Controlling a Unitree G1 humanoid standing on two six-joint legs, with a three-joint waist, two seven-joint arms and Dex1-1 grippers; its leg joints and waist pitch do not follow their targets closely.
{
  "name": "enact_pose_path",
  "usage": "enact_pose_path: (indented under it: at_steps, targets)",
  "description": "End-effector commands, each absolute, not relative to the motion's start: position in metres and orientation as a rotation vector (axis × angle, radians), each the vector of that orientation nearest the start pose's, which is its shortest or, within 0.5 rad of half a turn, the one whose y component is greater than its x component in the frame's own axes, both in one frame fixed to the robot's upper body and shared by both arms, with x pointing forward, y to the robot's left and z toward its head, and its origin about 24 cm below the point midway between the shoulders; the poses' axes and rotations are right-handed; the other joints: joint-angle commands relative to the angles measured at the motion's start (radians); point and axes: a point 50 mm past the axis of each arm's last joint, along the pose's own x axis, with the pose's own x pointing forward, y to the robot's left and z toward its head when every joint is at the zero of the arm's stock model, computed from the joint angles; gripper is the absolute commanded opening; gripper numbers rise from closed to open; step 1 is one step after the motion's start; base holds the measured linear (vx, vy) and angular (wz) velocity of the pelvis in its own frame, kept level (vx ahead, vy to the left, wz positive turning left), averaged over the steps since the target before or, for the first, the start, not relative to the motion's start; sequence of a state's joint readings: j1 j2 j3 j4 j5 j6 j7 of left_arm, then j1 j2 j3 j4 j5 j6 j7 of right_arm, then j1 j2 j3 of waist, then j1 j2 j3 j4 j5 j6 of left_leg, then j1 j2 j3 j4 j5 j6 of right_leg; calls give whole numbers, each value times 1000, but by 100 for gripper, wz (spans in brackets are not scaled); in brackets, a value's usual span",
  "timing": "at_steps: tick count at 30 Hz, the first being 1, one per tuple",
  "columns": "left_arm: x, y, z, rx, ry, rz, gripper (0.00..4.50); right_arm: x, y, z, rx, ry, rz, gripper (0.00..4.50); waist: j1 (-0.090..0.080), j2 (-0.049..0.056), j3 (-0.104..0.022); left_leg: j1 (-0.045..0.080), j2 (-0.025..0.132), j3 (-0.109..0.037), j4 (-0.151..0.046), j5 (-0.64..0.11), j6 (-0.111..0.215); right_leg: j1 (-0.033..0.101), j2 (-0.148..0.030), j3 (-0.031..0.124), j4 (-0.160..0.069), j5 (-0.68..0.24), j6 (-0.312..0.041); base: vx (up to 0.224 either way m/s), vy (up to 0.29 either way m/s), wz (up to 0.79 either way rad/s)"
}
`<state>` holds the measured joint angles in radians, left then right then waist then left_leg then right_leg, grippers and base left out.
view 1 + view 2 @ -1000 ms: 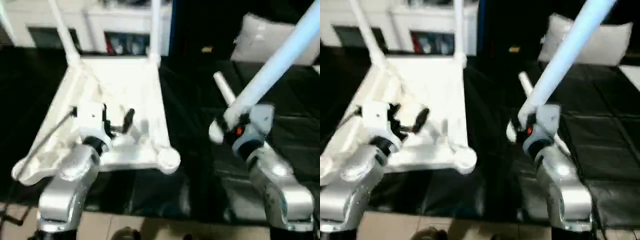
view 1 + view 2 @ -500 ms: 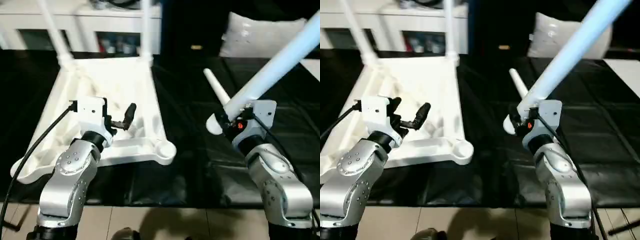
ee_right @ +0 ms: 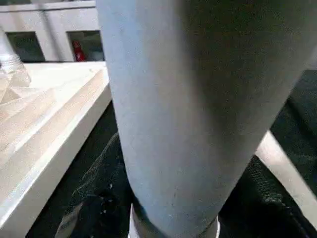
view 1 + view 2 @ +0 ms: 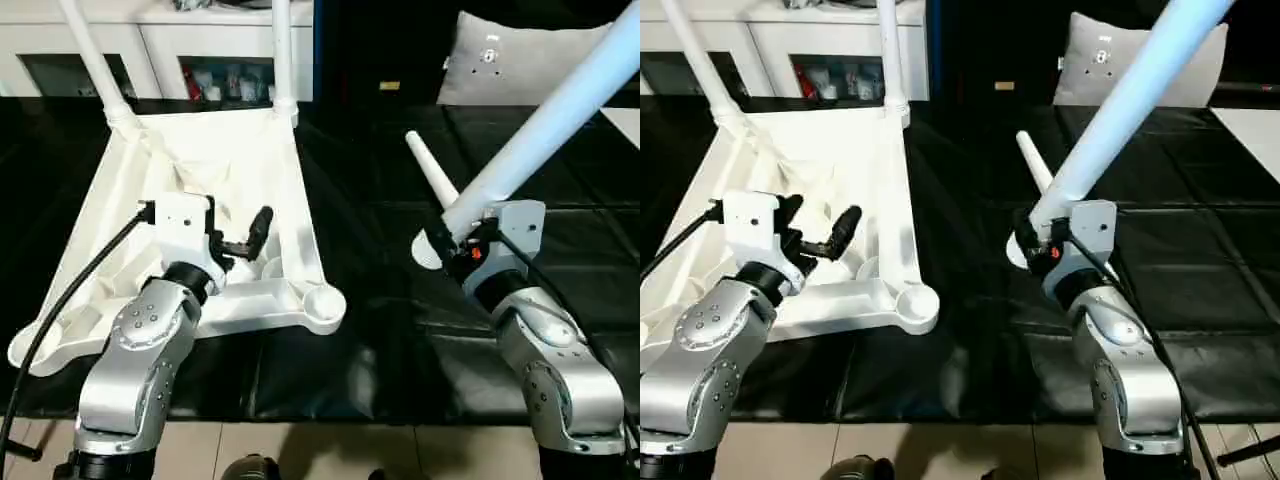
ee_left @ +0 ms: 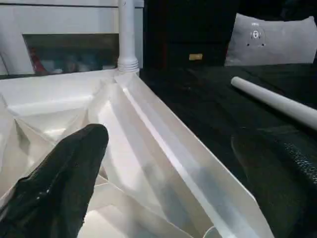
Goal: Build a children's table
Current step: Pick table leg
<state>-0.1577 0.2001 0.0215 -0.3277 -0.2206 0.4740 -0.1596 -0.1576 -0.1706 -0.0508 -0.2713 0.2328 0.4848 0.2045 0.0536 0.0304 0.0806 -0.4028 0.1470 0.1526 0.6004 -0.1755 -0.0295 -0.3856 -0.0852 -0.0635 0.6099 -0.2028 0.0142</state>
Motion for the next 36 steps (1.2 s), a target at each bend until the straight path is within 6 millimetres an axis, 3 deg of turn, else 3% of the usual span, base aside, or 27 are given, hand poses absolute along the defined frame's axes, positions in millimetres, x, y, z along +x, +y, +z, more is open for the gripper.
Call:
enact_pose_path:
  at_steps: [1,3,5,6,8,10,11,13,14,15,16,17,18,19,20,21,22,24,25,26,27,28,30,31,32,33,36]
  targets:
    - [271,156,112,11,20,-265,450,273,-159,106,44,33,276,189,10,-8,-67,10,59,-12,-73,-170,74,45,-88,61,-75,-104,-214,0,0,0]
    - [271,155,112,11,22,-266,450,273,-159,106,45,32,279,189,24,-14,-66,4,55,-5,-53,-147,137,53,-128,81,-95,-146,-228,0,0,0]
    - [271,155,112,12,24,-267,450,273,-159,106,43,31,282,189,52,-18,-59,-17,71,-34,9,-115,176,71,-231,133,-137,-295,-225,-10,34,-1]
    - [271,155,112,12,25,-267,450,273,-158,106,43,31,283,189,58,-11,-55,-20,80,-45,13,-114,169,69,-241,135,-145,-358,-222,-20,103,-1]
    - [271,155,112,12,26,-268,450,273,-158,106,42,31,285,189,60,5,-57,6,86,-41,-25,-149,159,48,-175,107,-133,-421,-213,-20,114,2]
    - [271,155,112,13,26,-269,450,273,-158,105,42,31,286,189,20,29,-76,71,55,-15,-81,-72,266,-6,-9,12,-39,-207,-155,-33,154,3]
    - [271,155,111,13,27,-269,450,273,-158,105,42,31,287,189,5,32,-70,81,58,-5,-104,-89,295,-36,29,-21,10,-172,-112,-40,171,11]
    - [271,154,112,30,30,-280,450,273,-157,105,35,35,297,189,-7,18,-58,52,67,-5,-144,-198,273,-26,26,-37,58,-140,-32,-55,141,9]
    - [271,153,112,33,29,-282,450,273,-157,106,34,35,300,189,-3,12,-57,49,71,-6,-150,-259,240,-22,9,-30,47,-141,-17,-84,101,5]
    - [271,152,113,43,24,-292,450,273,-156,107,21,32,307,189,-5,-4,-54,42,46,17,-149,-421,125,-25,-28,-2,-12,-186,-28,-93,59,4]
    - [271,151,113,48,24,-295,450,273,-156,107,20,34,309,189,1,-17,-56,30,33,1,-97,-555,36,-14,-105,50,-78,-361,-53,-93,59,4]
    - [271,150,113,49,26,-293,450,273,-156,107,30,41,304,189,21,-18,-48,-17,33,-67,-65,-545,29,39,-189,35,-112,-534,-74,-88,35,0]
    - [271,149,113,40,27,-289,450,274,-157,107,26,43,303,189,14,5,-42,-26,33,-83,-82,-565,0,52,-176,6,-114,-591,-69,-133,47,14]
    - [272,149,113,27,28,-282,450,274,-157,107,24,43,305,189,-18,35,-36,-50,28,-141,-179,-802,-147,70,-65,-52,-37,-499,-48,-133,47,14]
    - [272,149,112,24,28,-280,450,274,-157,107,24,41,303,189,-7,65,-34,-63,11,-151,-264,-951,-268,105,12,-68,65,-325,-58,-100,36,45]
    - [272,149,112,24,28,-280,450,274,-158,106,45,40,293,189,-10,57,-57,22,62,-124,-235,-949,-352,38,43,-70,81,-74,-55,-12,10,34]
    - [272,149,112,22,31,-274,450,274,-159,106,62,35,283,189,2,54,-53,25,127,-158,-252,-990,-343,37,23,-37,105,-79,-55,-43,-61,49]
    - [272,150,111,18,34,-266,450,274,-160,106,72,31,278,189,15,32,-77,51,126,-147,-215,-815,-195,29,4,8,57,-141,-76,-101,-191,34]
    - [272,151,111,20,39,-259,450,273,-160,107,64,32,288,189,23,-9,-83,56,66,-114,-153,-620,-157,15,-68,52,-18,-253,-168,-99,-162,22]
    - [272,152,110,23,44,-256,450,273,-160,107,62,32,293,189,20,-41,-89,54,6,-96,-23,-356,-109,8,-151,85,-95,-281,-229,-95,-144,6]
    - [272,152,110,25,46,-254,450,273,-160,106,63,34,296,189,68,-20,-47,-34,-49,-84,53,6,31,79,-156,106,-130,-256,-136,-61,-96,-15]
    - [272,152,110,25,44,-255,450,273,-159,106,61,35,301,189,70,-6,-15,-62,-20,-105,91,65,26,77,-182,95,-147,-406,-44,-61,-96,-15]
    - [273,151,111,25,40,-257,450,273,-159,106,60,36,304,189,61,3,-19,-5,34,-129,52,-109,-32,74,-142,64,-127,-594,-72,-88,-13,-14]
    - [273,151,113,26,34,-259,450,273,-158,106,60,37,306,189,57,19,-51,49,96,-138,-39,-252,-39,50,-49,40,-81,-462,-103,-111,18,-5]
    - [273,151,113,27,31,-261,450,273,-158,106,62,37,306,189,22,9,-53,55,138,-165,-74,-297,-14,49,-39,42,-46,-333,-114,-93,53,-10]
    - [273,151,114,26,23,-266,450,273,-158,106,62,37,309,189,7,38,-54,31,134,-173,-98,-340,13,73,-52,30,-7,-174,-154,-53,45,-18]
    - [273,150,115,15,8,-285,450,273,-158,106,60,39,316,189,2,12,-33,13,79,-115,-83,-483,-44,70,-113,60,-72,-342,-183,-34,25,-8]
